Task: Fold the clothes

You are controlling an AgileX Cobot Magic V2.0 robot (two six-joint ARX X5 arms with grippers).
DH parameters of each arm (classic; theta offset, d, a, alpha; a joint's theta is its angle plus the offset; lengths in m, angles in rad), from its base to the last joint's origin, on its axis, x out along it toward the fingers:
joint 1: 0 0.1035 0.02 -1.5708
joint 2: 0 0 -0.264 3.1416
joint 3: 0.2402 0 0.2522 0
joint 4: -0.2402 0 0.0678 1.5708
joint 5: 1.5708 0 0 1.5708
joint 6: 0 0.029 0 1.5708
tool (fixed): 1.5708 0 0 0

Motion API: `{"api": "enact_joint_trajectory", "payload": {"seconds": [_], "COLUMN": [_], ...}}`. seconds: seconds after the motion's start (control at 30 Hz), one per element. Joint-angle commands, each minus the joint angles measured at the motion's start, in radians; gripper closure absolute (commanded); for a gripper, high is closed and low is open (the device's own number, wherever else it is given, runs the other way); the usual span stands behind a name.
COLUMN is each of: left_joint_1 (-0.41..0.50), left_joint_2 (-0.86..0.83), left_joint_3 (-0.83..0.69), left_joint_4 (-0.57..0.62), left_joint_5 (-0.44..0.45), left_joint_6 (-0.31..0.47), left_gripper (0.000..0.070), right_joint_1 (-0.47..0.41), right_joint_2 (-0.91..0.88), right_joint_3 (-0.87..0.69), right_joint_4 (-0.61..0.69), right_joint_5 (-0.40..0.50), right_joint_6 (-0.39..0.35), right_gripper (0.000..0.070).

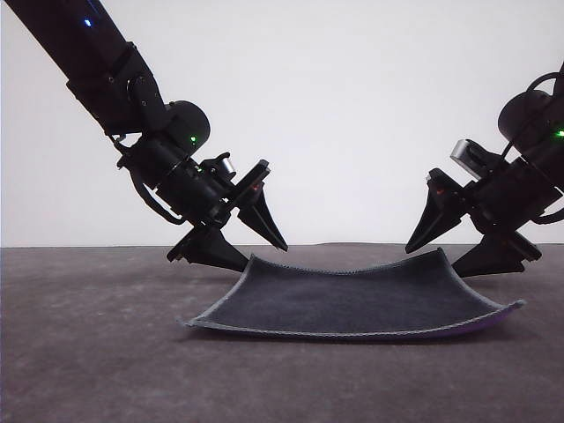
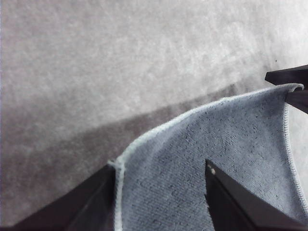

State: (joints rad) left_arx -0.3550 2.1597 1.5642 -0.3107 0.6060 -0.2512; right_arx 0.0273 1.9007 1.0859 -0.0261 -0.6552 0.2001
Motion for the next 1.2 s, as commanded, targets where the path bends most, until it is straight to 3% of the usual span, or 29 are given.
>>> {"api": "enact_joint_trajectory", "payload": {"seconds": [0.0, 0.13, 0.17, 0.27, 0.3, 0.43, 0.53, 0.8, 1.17], "left_joint_1": [-0.005, -0.005, -0.005, -0.005, -0.005, -0.005, -0.003, 0.02, 0.021], "left_joint_2": [0.023, 0.023, 0.023, 0.023, 0.023, 0.023, 0.023, 0.023, 0.023], "left_joint_3": [0.027, 0.027, 0.027, 0.027, 0.027, 0.027, 0.031, 0.089, 0.118], "left_joint_4": [-0.004, -0.021, -0.022, -0.028, -0.031, -0.036, -0.06, -0.244, -0.49], "left_joint_5": [0.008, 0.008, 0.008, 0.007, 0.006, 0.004, 0.01, 0.058, 0.158], "left_joint_6": [0.015, 0.022, 0.025, 0.032, 0.036, 0.051, 0.063, 0.151, 0.273], "left_gripper": [0.0351, 0.0362, 0.0405, 0.066, 0.0692, 0.0697, 0.0697, 0.0697, 0.0697], "right_joint_1": [0.003, 0.004, 0.005, 0.009, 0.009, 0.009, 0.004, -0.045, -0.062], "right_joint_2": [0.023, 0.023, 0.023, 0.023, 0.023, 0.023, 0.023, 0.021, 0.006], "right_joint_3": [0.02, 0.02, 0.02, 0.02, 0.02, 0.02, 0.02, 0.029, 0.029], "right_joint_4": [-0.003, -0.003, -0.003, -0.003, -0.003, -0.003, -0.004, -0.096, -0.289], "right_joint_5": [-0.004, -0.011, -0.011, -0.011, -0.01, -0.012, -0.074, -0.274, -0.424], "right_joint_6": [0.005, 0.005, 0.004, 0.002, 0.002, -0.002, -0.003, -0.009, -0.079], "right_gripper": [0.0302, 0.032, 0.0367, 0.0624, 0.0692, 0.07, 0.07, 0.07, 0.07]}}
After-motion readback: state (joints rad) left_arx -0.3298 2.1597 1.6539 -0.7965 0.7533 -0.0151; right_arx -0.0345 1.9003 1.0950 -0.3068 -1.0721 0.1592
